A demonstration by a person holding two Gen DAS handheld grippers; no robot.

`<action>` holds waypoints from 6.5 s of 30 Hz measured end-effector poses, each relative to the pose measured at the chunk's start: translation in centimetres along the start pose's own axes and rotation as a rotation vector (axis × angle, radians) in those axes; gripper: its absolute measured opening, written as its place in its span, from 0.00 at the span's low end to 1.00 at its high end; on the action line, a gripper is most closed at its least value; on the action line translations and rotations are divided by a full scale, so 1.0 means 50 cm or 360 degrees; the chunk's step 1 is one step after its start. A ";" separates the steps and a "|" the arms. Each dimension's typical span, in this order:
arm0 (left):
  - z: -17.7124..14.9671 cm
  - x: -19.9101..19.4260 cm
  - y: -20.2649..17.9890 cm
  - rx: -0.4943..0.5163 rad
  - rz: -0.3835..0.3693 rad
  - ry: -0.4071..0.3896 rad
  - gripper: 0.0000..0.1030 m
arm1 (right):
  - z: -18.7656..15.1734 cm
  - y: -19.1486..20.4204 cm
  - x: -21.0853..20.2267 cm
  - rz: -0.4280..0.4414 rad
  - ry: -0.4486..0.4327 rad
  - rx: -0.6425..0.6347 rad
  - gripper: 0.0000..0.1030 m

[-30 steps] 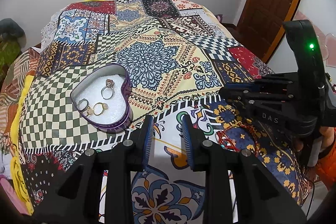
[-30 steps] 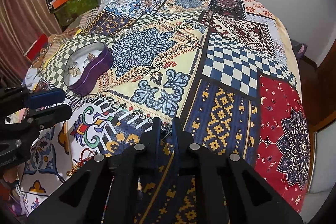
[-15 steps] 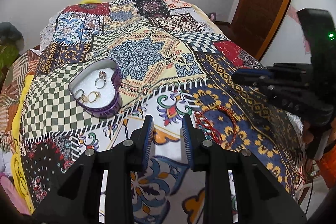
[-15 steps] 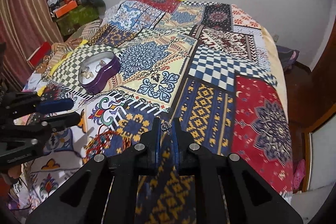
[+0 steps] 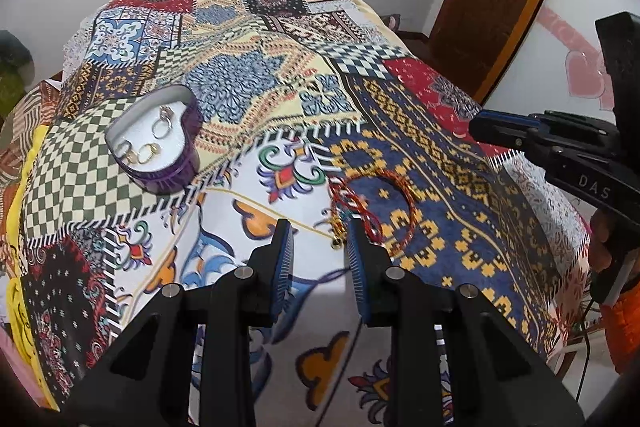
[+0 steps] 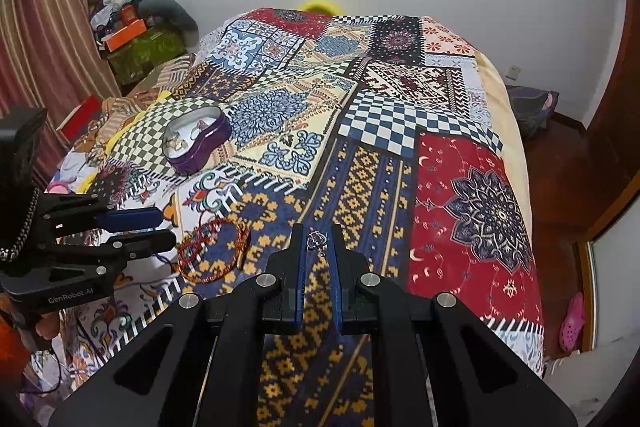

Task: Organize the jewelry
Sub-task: 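Close the left gripper on the red beaded bracelet and lift it, then carry the bracelet over the purple heart tin with the left gripper, then lower the bracelet into the tin and open the left gripper, then withdraw the left gripper from the tin toward a second red bracelet, then close the left gripper on the thin red string bracelet and lift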

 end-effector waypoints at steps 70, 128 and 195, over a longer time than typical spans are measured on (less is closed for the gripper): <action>0.066 -0.105 0.348 -0.0399 0.0241 -0.0344 0.08 | 0.224 0.291 0.064 0.0273 -0.0106 -0.0253 0.09; 0.121 -0.055 0.296 -0.0256 0.0254 -0.0220 0.36 | 0.213 0.149 0.109 0.0082 0.0147 -0.0240 0.34; 0.020 0.045 -0.028 -0.0015 0.0033 0.0050 0.29 | 0.032 0.064 -0.023 -0.0014 -0.0012 -0.0159 0.10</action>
Point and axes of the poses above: each gripper's, at about its wrist camera, not at the fingertips, and x roughly the way its jaws point, y to its left, z to its top, the point moved 8 cm from there along x, roughly the way its jaws point, and after that the axes turned 10 degrees about y, right-handed, at the moved point
